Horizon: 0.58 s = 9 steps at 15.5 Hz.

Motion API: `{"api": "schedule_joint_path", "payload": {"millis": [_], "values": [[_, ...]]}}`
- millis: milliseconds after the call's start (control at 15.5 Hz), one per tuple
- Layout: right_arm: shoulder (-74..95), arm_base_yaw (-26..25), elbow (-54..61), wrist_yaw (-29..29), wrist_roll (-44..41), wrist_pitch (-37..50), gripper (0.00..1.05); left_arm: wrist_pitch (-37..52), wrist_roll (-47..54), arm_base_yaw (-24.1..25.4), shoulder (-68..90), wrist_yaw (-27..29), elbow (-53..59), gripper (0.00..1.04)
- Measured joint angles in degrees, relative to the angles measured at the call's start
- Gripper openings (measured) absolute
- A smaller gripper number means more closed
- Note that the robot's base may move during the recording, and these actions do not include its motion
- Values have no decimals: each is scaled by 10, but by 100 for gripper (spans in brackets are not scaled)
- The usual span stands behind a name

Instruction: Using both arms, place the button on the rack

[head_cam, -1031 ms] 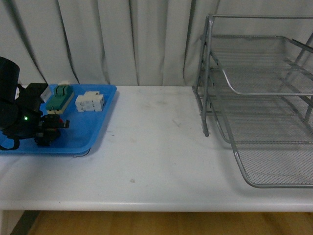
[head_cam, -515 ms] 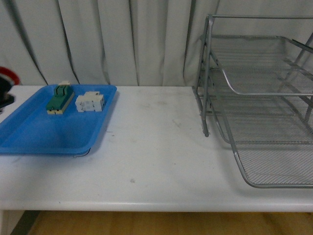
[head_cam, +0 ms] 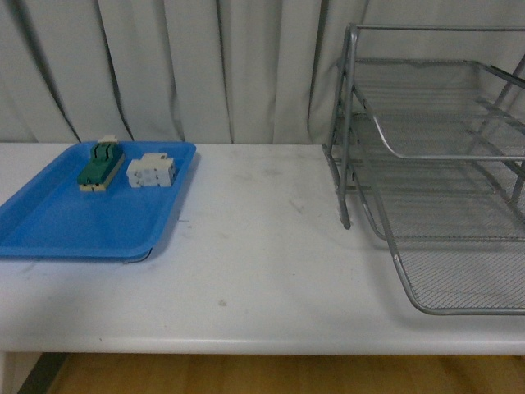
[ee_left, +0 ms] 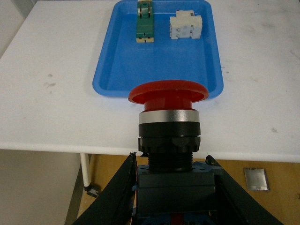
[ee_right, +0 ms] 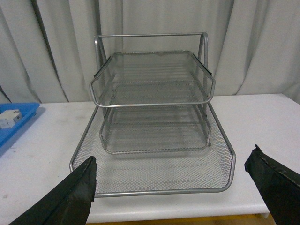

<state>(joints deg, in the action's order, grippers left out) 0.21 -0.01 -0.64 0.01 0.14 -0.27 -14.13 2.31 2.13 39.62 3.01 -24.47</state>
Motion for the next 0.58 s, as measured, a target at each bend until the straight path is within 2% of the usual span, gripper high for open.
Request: {"api": "schedule_joint_path", "payload": {"millis": [580], "values": [[0,0,0,0,0,0,98,1,-4,2,-4,1,0,37]]}}
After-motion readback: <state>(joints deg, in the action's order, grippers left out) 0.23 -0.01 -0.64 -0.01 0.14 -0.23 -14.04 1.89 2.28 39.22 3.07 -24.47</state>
